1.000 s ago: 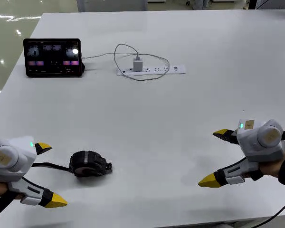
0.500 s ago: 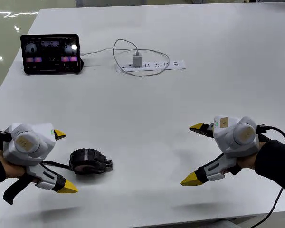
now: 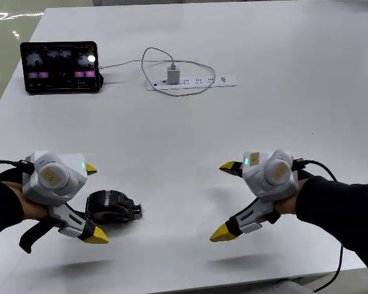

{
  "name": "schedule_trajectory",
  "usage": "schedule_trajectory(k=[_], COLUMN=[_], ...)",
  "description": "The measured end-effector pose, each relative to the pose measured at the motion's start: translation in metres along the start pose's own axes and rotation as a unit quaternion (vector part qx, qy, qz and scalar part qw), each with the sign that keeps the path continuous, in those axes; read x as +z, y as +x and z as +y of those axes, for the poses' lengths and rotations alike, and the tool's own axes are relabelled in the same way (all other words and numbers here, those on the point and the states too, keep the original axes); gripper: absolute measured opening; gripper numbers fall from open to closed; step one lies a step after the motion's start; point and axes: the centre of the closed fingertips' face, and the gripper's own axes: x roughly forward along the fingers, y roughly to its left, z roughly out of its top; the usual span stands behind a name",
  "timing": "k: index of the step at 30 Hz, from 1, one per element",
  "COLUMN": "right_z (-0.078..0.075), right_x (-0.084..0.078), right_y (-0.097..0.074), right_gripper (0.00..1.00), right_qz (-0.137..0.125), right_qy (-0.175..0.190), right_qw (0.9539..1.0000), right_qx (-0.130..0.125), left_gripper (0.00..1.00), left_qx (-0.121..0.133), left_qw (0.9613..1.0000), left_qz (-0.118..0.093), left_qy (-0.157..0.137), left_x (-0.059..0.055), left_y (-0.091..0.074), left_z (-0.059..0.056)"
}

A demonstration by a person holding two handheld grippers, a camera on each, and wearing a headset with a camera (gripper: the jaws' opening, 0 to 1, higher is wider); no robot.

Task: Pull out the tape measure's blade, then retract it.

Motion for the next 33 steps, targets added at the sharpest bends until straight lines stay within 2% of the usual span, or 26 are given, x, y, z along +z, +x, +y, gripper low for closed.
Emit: schedule_trajectory(k=[13,18,20,23,25,27,29,33], right_z=[0.003,0.003,0.005,0.008,0.009,0.01,0.009,0.011], right_x=[0.03,0.038,0.042,0.051,0.057,0.061,0.064,0.066], right_y=[0.034,0.047,0.052,0.057,0.061,0.064,0.07,0.079], right_gripper=[0.99,0.99,0.99,0.99,0.99,0.99,0.99,0.99], right_qz=[0.0,0.004,0.006,0.004,0.003,0.004,0.004,0.007], right_qy=[-0.024,-0.026,-0.032,-0.042,-0.047,-0.051,-0.053,-0.052], right_qw=[0.9994,0.9991,0.9988,0.9982,0.9978,0.9974,0.9971,0.9968], right_qx=[0.025,0.033,0.037,0.044,0.047,0.051,0.054,0.061], left_gripper=[0.91,0.86,0.84,0.82,0.76,0.63,0.57,0.48], left_qx=[-0.012,-0.018,-0.021,-0.026,-0.036,-0.035,-0.031,-0.028], left_qw=[0.9999,0.9995,0.9988,0.9984,0.9979,0.9979,0.9974,0.9971], left_qz=[-0.004,0.014,0.024,0.031,0.04,0.04,0.043,0.049], left_qy=[0.01,0.021,0.036,0.039,0.035,0.037,0.049,0.051], left_x=[0.014,0.01,0.008,0.008,0.007,0.009,0.008,0.006], left_y=[0.009,0.014,0.014,0.017,0.018,0.02,0.023,0.027], left_z=[-0.002,0.0,-0.001,-0.003,-0.007,-0.008,-0.008,-0.007])
